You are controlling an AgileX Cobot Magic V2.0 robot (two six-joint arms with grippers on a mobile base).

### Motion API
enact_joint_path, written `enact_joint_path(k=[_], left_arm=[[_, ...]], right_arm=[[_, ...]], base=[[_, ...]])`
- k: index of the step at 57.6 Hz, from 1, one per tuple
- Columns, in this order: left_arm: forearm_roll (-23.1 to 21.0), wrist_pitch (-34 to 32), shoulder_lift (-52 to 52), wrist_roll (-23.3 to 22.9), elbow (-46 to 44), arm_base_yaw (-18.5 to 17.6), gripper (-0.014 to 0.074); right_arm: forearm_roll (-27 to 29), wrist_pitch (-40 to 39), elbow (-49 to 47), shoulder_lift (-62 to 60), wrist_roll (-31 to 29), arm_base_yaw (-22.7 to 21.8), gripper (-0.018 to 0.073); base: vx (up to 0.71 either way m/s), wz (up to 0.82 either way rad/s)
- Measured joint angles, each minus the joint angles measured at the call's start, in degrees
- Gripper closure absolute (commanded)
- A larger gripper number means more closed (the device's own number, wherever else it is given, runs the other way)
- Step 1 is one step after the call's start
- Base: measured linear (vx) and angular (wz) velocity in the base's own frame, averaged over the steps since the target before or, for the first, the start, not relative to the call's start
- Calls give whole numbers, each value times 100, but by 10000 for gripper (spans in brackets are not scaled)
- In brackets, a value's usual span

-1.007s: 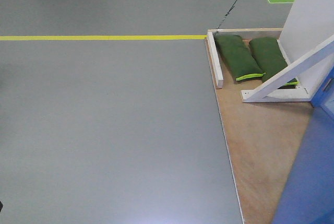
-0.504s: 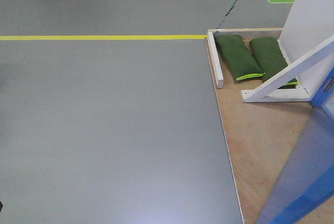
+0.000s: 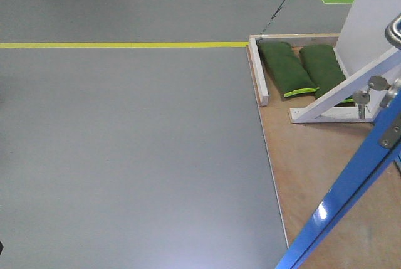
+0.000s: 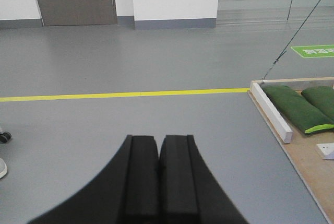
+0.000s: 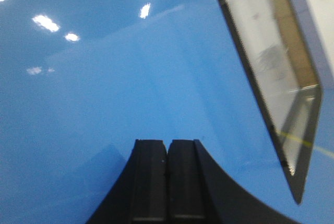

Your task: Move to blue door and open it

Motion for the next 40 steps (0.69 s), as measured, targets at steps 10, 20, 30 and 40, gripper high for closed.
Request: enact_joint_path(k=[10,20,30,40], left_arm=[[0,0,0,0,0,0,524],[0,0,0,0,0,0,524],[0,0,0,0,0,0,524],[0,0,0,0,0,0,524]], right_arm=[[-42,-242,0,195,0,603,547],[-1,-492,-5,395,0,1164,547],[117,-329,-5,536,0,1728,547],[307,-66,2,773,0,2240,547]], base=[[0,0],[0,0],[0,0],[0,0]])
